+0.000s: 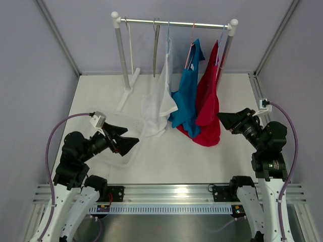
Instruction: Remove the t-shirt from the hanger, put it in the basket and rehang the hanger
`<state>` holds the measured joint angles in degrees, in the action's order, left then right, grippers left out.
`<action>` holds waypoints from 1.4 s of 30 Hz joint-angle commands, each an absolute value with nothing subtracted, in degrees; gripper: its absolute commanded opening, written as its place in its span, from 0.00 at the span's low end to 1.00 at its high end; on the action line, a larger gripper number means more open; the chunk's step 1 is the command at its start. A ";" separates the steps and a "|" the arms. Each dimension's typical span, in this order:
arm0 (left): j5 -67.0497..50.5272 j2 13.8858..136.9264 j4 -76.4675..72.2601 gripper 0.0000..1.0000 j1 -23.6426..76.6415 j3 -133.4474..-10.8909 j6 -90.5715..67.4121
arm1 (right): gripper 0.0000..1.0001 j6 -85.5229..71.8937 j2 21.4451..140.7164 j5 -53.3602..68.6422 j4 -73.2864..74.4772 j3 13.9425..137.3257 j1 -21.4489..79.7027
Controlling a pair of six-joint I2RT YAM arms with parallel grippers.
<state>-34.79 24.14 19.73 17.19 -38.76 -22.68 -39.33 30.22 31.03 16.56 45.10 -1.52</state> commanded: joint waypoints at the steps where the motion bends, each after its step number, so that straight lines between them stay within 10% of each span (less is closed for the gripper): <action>1: -37.18 24.87 18.02 0.99 16.35 -39.20 -22.41 | 0.42 -37.62 33.38 31.12 13.71 49.83 -1.76; 20: -39.73 24.26 17.84 0.99 16.08 -39.38 -22.94 | 0.65 -15.04 74.51 -7.89 34.62 95.35 16.08; 35: -40.08 24.17 17.84 0.99 16.17 -39.29 -22.94 | 0.37 -8.79 85.52 -23.64 38.32 100.02 20.39; 42: -39.46 24.35 17.84 0.99 16.08 -39.29 -23.11 | 0.00 -6.86 84.64 -24.87 35.70 98.27 20.92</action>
